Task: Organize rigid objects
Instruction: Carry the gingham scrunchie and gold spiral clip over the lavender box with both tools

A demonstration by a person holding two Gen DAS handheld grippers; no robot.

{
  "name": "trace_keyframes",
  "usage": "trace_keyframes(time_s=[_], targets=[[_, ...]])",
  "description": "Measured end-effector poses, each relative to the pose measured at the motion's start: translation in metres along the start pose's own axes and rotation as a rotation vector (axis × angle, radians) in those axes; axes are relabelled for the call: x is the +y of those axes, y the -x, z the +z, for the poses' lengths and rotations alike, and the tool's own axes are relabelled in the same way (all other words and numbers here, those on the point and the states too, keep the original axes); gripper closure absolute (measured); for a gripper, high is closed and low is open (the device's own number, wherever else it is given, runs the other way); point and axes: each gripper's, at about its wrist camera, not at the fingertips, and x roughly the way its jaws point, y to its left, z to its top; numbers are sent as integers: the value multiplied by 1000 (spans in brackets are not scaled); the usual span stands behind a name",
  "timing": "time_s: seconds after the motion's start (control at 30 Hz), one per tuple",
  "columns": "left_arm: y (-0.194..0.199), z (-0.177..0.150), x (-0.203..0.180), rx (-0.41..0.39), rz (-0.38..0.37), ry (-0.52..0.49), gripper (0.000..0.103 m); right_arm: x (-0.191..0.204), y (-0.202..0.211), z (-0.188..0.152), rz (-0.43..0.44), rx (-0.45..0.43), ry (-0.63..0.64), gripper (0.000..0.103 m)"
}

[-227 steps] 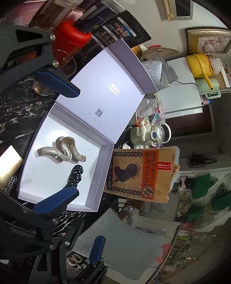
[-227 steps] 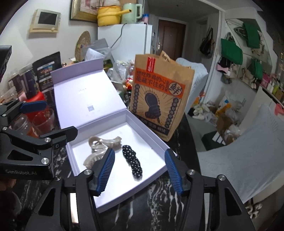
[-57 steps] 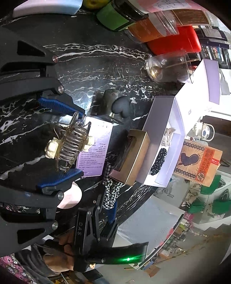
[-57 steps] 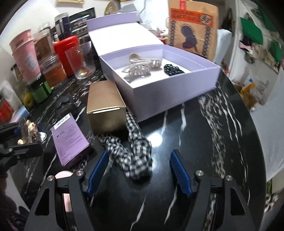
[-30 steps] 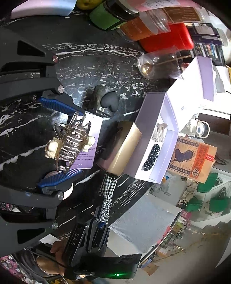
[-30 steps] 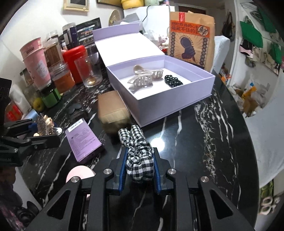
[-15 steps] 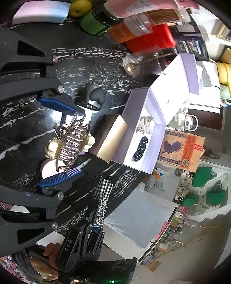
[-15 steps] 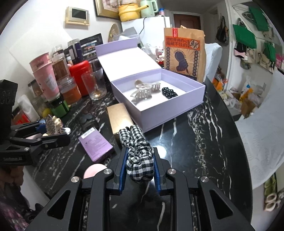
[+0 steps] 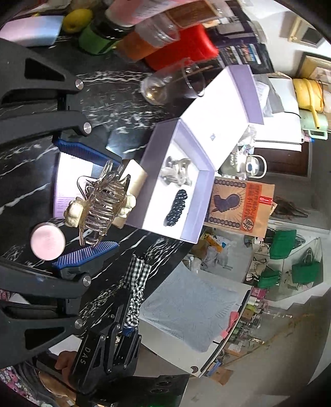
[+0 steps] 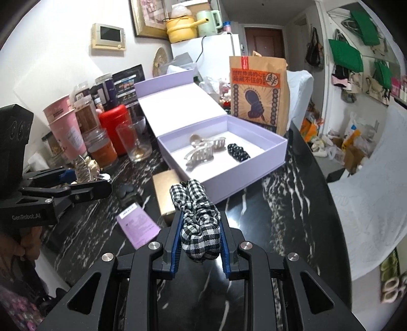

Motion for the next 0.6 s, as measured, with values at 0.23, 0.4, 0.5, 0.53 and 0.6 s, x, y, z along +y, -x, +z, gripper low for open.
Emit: trace_keyframes(time_s=[0.23,0.4,0.5,0.53,0.6], targets=[[-15,19,8,-16,1,-4,42,-7,-13,20,-5,-16,7,78],[-26,37,18,-28,-1,3,42,-12,-25,39,-18,-26,14,78],[-33,49,23,-40,3,-3,42,-16,-31,51,-32,-29,18,78],[-34,54,24,-48,5,-5,42,-17,-33,54,-35,-30,19,78],[-38,62,27,-58,7,-11,42,-19,-37,63,-41,-31,25,78]])
